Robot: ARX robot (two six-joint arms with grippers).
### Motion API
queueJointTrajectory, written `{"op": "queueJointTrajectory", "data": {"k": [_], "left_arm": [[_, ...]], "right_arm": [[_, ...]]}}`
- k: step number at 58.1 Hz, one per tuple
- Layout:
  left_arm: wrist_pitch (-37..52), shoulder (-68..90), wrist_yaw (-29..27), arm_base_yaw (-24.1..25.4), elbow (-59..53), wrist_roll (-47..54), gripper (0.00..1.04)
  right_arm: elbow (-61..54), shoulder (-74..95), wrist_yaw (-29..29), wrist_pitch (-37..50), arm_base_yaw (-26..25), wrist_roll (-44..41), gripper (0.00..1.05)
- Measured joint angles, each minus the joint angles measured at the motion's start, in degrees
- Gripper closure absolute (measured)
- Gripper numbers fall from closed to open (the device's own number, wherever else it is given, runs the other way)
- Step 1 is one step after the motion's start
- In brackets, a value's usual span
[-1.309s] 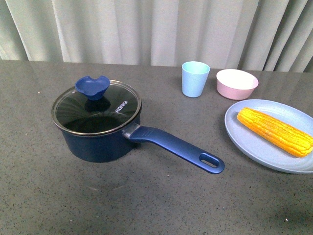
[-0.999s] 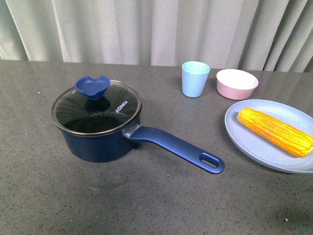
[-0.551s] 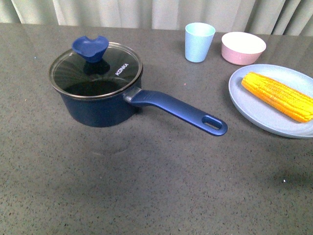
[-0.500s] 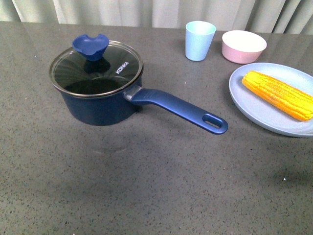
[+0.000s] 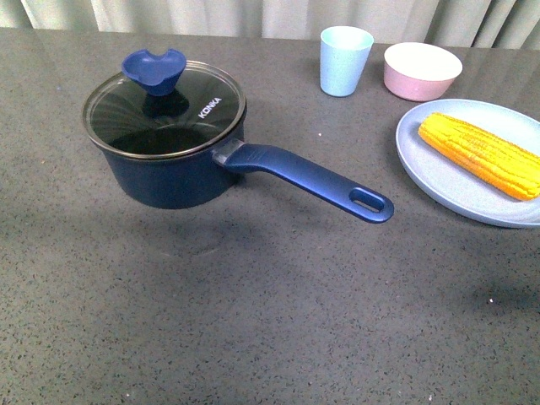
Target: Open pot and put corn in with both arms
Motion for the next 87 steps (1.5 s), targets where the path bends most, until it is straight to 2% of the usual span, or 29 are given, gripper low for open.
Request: {"op": "queueJointTrajectory", "data": {"k": [22,32,87], "left_arm": [[8.44,20.50,-3.93,-8.66,9.68,-0.55,0.09],[10.19,25.09,-4.13,-10.34,12.83,-0.72,0.09],[9.66,40.74,-6.40,-10.88,29.20,-0.90,0.09]], "right_arm": [[0.00,0.00,0.00,0.00,0.00,0.00,0.09],[0.00,0.00,0.00,0.00,0.00,0.00,0.09],[0.00,0.00,0.00,0.00,0.00,0.00,0.09]]}}
